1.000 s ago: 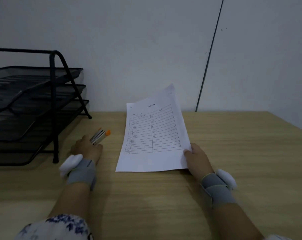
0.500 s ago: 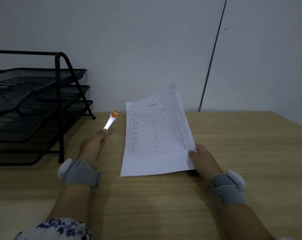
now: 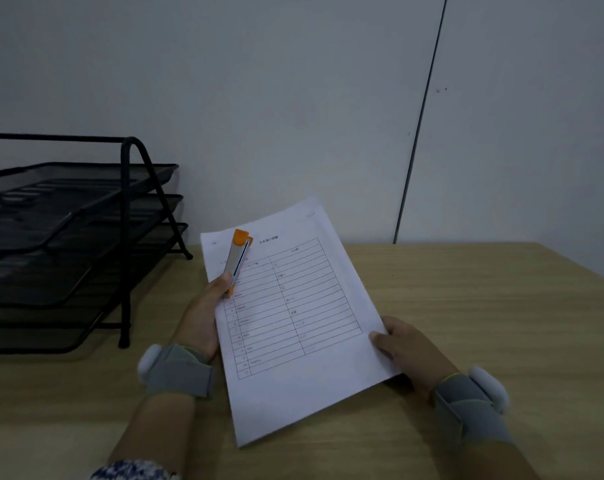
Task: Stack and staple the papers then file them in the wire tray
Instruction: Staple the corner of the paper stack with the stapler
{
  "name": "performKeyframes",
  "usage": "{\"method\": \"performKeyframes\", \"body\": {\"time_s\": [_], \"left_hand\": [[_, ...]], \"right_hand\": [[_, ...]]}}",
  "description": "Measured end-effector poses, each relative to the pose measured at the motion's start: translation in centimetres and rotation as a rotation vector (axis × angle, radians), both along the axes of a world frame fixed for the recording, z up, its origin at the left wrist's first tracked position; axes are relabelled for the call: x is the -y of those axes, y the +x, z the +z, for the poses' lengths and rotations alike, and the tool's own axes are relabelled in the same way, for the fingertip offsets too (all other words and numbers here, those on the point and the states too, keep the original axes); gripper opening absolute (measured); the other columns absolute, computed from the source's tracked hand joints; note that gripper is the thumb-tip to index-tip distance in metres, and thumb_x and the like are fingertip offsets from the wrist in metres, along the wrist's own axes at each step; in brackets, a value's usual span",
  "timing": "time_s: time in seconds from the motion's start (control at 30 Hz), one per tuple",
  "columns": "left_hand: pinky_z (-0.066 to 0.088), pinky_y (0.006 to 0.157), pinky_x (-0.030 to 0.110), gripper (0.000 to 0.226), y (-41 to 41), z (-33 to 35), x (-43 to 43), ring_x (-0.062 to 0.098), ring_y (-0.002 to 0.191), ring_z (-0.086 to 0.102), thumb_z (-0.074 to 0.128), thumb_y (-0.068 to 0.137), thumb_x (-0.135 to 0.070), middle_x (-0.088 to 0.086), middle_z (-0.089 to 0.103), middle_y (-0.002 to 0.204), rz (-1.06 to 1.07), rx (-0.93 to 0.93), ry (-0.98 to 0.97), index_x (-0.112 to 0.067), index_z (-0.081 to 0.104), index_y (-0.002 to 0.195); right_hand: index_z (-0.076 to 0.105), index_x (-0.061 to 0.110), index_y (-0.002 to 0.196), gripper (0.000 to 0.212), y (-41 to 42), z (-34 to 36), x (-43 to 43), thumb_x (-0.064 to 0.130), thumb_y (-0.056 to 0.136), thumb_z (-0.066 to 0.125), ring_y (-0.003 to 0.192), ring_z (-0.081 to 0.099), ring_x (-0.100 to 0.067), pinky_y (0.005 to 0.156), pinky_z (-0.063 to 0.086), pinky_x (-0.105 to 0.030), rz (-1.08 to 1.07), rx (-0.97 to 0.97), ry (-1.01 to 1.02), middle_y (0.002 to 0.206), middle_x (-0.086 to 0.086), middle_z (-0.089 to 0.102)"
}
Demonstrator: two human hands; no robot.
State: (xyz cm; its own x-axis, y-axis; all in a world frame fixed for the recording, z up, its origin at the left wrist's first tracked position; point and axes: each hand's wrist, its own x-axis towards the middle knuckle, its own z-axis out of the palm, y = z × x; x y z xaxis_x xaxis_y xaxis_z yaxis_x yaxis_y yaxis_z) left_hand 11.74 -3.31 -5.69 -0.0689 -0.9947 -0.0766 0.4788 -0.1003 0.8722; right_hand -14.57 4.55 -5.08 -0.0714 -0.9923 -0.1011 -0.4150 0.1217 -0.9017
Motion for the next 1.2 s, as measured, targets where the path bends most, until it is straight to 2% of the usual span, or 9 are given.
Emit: {"method": "performKeyframes", "body": {"time_s": [0.17,0.27,0.43,0.5,0.63,0.77,0.93,1.07,1.2], "left_hand": [[0.04,0.105,0.051,0.026,-0.5,0.0,-0.5,0.034,0.112,0.054,0.045,0.095,-0.024,0.018,0.058,0.121,0.055,0.096,-0.051,-0.01,0.059,0.112],[0.044,0.1,0.048,0.027,-1.0,0.1,-0.9,0.029,0.102,0.059,0.046,0.094,-0.025,0.016,0.062,0.113,0.06,0.153,-0.081,-0.009,0.062,0.109],[0.051,0.091,0.043,0.031,-3.1,-0.1,-2.2,0.03,0.099,0.065,0.054,0.089,-0.027,0.014,0.07,0.108,-0.034,0.327,-0.151,-0.008,0.066,0.111],[0.055,0.083,0.037,0.024,-4.4,-0.2,-3.0,0.027,0.094,0.067,0.054,0.089,-0.022,0.01,0.072,0.101,-0.092,0.372,-0.168,-0.011,0.069,0.104],[0.058,0.071,0.028,0.022,-6.4,-0.5,-4.7,0.019,0.082,0.071,0.054,0.088,-0.015,0.006,0.076,0.089,-0.24,0.411,-0.187,-0.008,0.07,0.102],[0.049,0.097,0.043,0.029,-7.2,-0.3,-6.0,0.032,0.107,0.064,0.054,0.088,-0.016,0.02,0.069,0.114,-0.272,0.456,-0.194,-0.004,0.067,0.112],[0.045,0.102,0.047,0.027,-7.1,-0.7,-6.5,0.037,0.11,0.06,0.053,0.09,-0.015,0.022,0.067,0.117,-0.279,0.514,-0.175,-0.006,0.067,0.112],[0.057,0.071,0.029,0.022,-6.7,-0.9,-6.2,0.024,0.085,0.069,0.056,0.087,-0.019,0.015,0.073,0.097,-0.303,0.474,-0.094,-0.005,0.072,0.095],[0.055,0.055,0.018,0.026,-6.6,-0.8,-5.8,0.013,0.075,0.073,0.051,0.09,-0.029,-0.002,0.078,0.087,-0.27,0.408,-0.044,-0.021,0.075,0.093]], "right_hand": [[0.056,0.018,0.096,0.015,-0.1,-0.1,0.1,0.011,0.091,0.045,0.073,0.054,-0.008,0.059,0.041,-0.02,-0.01,-0.045,-0.008,0.098,-0.005,0.062],[0.051,0.023,0.112,0.026,-0.3,-0.3,0.3,0.014,0.087,0.05,0.079,0.055,-0.008,0.062,0.042,-0.022,-0.073,0.003,-0.026,0.105,-0.001,0.062],[0.042,0.016,0.133,0.062,0.1,0.0,0.4,0.032,0.078,0.066,0.122,0.044,-0.027,0.102,0.036,-0.038,-0.3,-0.305,-0.235,0.135,-0.01,0.047],[0.047,0.015,0.128,0.06,0.8,0.5,0.0,0.037,0.077,0.067,0.124,0.041,-0.025,0.103,0.032,-0.034,-0.317,-0.369,-0.357,0.133,-0.008,0.048],[0.053,0.013,0.123,0.052,2.6,1.1,-0.5,0.04,0.08,0.065,0.094,0.054,-0.015,0.08,0.042,-0.026,-0.215,-0.127,-0.357,0.112,-0.003,0.058],[0.053,0.012,0.124,0.052,3.3,1.1,-0.3,0.043,0.083,0.058,0.091,0.056,-0.017,0.079,0.05,-0.033,-0.153,0.176,-0.212,0.105,-0.006,0.061],[0.071,0.023,0.068,0.024,3.4,0.9,-0.3,0.037,0.084,0.059,0.056,0.051,-0.01,0.045,0.042,-0.016,-0.141,0.428,-0.212,0.062,0.004,0.059],[0.07,0.019,0.057,0.028,4.2,0.0,-0.4,0.035,0.079,0.066,0.063,0.056,-0.015,0.06,0.052,-0.025,-0.177,0.619,-0.124,0.065,-0.002,0.061],[0.068,0.018,0.078,0.014,4.9,-1.0,-0.2,0.032,0.08,0.066,0.066,0.068,-0.015,0.056,0.055,-0.024,-0.199,0.636,-0.078,0.067,-0.002,0.071]]}}
